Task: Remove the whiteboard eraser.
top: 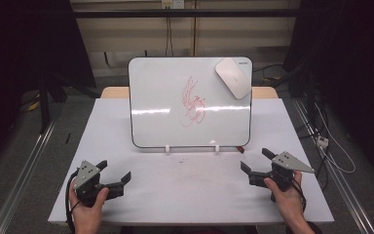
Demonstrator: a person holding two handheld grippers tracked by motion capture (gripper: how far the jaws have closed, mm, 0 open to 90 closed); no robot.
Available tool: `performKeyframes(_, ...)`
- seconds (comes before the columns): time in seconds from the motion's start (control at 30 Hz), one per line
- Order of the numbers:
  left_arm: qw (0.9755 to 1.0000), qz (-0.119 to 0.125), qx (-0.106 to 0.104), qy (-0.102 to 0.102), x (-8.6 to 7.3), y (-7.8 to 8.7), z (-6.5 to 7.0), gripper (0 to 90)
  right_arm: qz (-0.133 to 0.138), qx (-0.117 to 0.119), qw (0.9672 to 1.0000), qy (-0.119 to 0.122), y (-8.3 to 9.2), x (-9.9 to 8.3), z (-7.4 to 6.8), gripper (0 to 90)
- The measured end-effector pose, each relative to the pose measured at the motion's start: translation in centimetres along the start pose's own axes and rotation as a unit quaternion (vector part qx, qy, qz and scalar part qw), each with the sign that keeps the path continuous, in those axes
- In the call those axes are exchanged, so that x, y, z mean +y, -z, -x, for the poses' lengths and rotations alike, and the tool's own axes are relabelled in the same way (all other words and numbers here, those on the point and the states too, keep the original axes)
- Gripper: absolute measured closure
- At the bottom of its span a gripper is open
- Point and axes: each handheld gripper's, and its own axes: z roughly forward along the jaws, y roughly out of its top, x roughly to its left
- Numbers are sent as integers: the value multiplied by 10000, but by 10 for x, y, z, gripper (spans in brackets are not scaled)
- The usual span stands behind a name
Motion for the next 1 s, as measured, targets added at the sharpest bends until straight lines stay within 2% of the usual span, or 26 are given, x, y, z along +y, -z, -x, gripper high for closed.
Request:
performKeyframes(0.07,10000,-8,7,5,0,0,0,59,-24,17,10000,9,0,3,-1,71)
performKeyframes(0.1,10000,-27,-20,0,0,0,-1,59,-47,-6,10000,24,-1,9,-1,74)
performKeyframes(0.2,10000,-9,-28,-44,1,0,0,59,-59,-23,9998,181,-6,19,-2,60)
performKeyframes(0.37,9999,-28,-138,-92,0,0,0,59,-115,42,9993,362,-13,33,-6,36)
performKeyframes(0.5,9996,-45,-244,-124,1,-4,0,58,-103,9,9993,348,-17,47,-3,79)
performKeyframes(0.6,9992,-109,-368,-131,0,-6,1,59,-44,-122,9987,500,-22,59,-1,60)
performKeyframes(0.7,9987,-174,-452,-162,-1,-7,5,58,-74,-17,9981,606,-27,70,-1,57)
performKeyframes(0.73,9987,-144,-467,-161,0,-6,6,58,-66,-67,9978,651,-29,74,-2,56)
performKeyframes(0.83,9991,-8,-376,-218,2,-3,5,58,-23,-44,9977,675,-35,83,-2,71)
performKeyframes(0.9,9993,52,-337,-175,3,-1,3,58,-28,-101,9973,733,-38,89,-2,111)
performKeyframes(1.0,9996,121,-227,-122,4,2,-1,58,-55,-171,9971,735,-42,98,0,107)
